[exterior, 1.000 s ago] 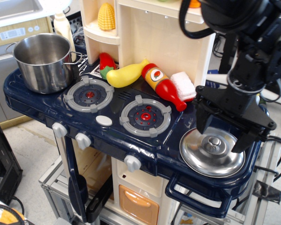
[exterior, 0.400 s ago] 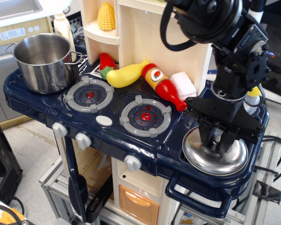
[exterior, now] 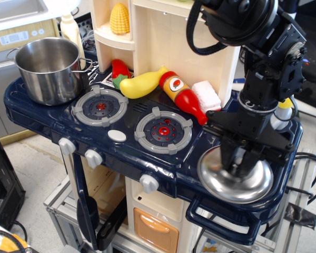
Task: Put lid on pot or pan
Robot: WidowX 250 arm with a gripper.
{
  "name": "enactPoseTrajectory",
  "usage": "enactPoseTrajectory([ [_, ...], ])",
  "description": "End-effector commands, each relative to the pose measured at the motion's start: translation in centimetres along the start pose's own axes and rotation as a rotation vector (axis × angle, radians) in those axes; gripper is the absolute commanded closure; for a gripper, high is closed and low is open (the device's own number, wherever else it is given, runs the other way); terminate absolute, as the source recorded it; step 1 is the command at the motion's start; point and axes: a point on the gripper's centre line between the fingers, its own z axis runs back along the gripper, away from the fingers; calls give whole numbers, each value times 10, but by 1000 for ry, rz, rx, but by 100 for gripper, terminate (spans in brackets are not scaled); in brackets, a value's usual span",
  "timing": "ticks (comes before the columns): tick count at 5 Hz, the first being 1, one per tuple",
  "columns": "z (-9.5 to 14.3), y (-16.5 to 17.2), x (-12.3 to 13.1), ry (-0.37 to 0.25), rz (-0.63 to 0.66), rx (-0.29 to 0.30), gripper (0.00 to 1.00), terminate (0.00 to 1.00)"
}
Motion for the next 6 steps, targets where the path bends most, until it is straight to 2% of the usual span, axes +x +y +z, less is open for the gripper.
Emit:
enactPoseTrajectory([
  [1,79,69,-14,-36,16,179,100,0],
  [2,86,119,-11,-60,-43,218,100,0],
  [3,100,168,-8,-51,-88,264,100,0],
  [4,107,218,-9,-45,-111,264,100,0],
  [6,113,318,-2,-93,-147,279,100,0],
])
